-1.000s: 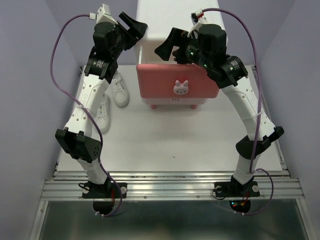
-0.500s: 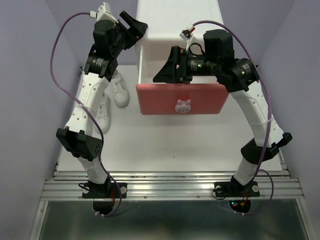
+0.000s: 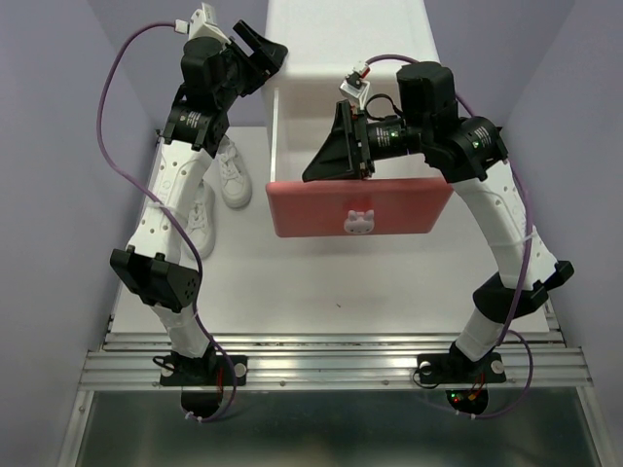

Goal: Place and organize the shoes in the shoe cabinet

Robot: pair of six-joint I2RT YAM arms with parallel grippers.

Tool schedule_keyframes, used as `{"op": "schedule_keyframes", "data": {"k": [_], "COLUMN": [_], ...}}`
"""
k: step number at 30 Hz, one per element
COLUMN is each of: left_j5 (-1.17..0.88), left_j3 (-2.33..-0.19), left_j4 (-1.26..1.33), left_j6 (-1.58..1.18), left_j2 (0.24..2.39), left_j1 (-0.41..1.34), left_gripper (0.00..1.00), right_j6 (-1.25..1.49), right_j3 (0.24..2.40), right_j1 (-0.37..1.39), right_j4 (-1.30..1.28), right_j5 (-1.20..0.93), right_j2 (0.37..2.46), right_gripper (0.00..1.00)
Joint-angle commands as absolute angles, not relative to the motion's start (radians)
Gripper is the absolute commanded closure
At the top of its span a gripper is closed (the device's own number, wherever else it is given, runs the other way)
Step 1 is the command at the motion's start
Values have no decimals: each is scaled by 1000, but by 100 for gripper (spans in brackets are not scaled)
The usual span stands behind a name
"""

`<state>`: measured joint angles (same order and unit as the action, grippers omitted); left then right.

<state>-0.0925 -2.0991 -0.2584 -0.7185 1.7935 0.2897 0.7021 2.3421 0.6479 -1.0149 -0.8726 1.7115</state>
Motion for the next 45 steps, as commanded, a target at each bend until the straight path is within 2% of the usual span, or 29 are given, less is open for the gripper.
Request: {"op": "schedule_keyframes", "data": {"k": [1,7,10,16,17,20,27,35,40,45], "left_j5": [-9,-11,-11,-17,-17,-26,-37,-31,-66,-155], "left_j3": [-2000,-1974,-1964,-1956,-1959,-1967,-2019,-2118,-2178,-2180], "left_j4": [-615,-611,-604,-598,-595,-594,-611,-634,-617,-543], "left_j6": [-583,-586,-597,-621,-627,-638,-663,-644,-658,-742], "left_j2": [1954,1928,1917,1904,1905,1908,1899,1870,1835,1787], "left_j1": [265,265,264,265,265,265,261,239,192,79], "left_gripper": [16,16,16,16,16,16,16,14,9,7], "right_j6": [735,678,654,563,522,499,578,555,496,379], "right_j3": [2361,2459,2464,2513,2560,2557,2528,2526,2448,2445], "right_j1": [675,634,614,592,574,500,258,206,206,206], "right_j4": [-999,-907,-758,-543,-519,-415,-374,-406,-452,-549], "right_j5": [-930,-547,-331,-106,11,142,31,-179,-112,63], "right_j2": [1647,1683,1678,1755,1772,1804,1902,1976,1933,1924], "right_gripper": [0,0,0,0,0,0,0,0,0,0]}}
